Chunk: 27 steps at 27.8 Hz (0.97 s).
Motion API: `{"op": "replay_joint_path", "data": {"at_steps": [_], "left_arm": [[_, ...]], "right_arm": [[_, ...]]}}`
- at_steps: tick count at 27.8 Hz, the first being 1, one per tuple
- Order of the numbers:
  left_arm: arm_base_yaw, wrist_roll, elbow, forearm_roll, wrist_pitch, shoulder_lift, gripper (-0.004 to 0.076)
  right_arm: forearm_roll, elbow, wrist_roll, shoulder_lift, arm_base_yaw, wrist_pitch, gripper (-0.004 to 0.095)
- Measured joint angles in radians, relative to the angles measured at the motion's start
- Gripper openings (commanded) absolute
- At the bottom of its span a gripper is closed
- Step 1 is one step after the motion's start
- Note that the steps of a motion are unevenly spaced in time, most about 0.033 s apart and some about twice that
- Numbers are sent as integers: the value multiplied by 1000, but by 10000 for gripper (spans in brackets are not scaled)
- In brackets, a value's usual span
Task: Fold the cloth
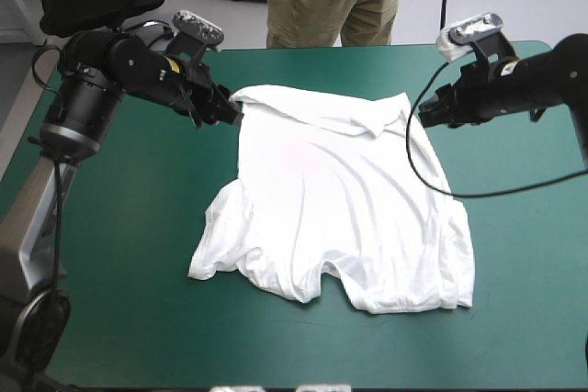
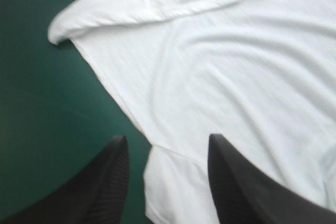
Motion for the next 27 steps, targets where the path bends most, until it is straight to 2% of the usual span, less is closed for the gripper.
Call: {"op": "replay_joint_path", "data": {"at_steps": [9,12,17,22,25,27], "left_arm": [[-76,-40,544,-21,-1,-301,330],[-91,-47,692,-21,-45,-359,329],[-94,-98,863,35,-189,-374,330],[-94,-180,955,93,-300,-356,347],[-94,-210,1012,114,-386,-284,353],[-94,-210,1023,116,-402,-242,353]], "right_arm": [[26,375,5,-319,0,0,328],[27,454,6,-404,0,0,328],[28,527,14,-494,0,0,328],[27,548,30,-508,0,0,329],[26,551,36,-508,0,0,328],[15,551,37,-508,0,0,328]]}}
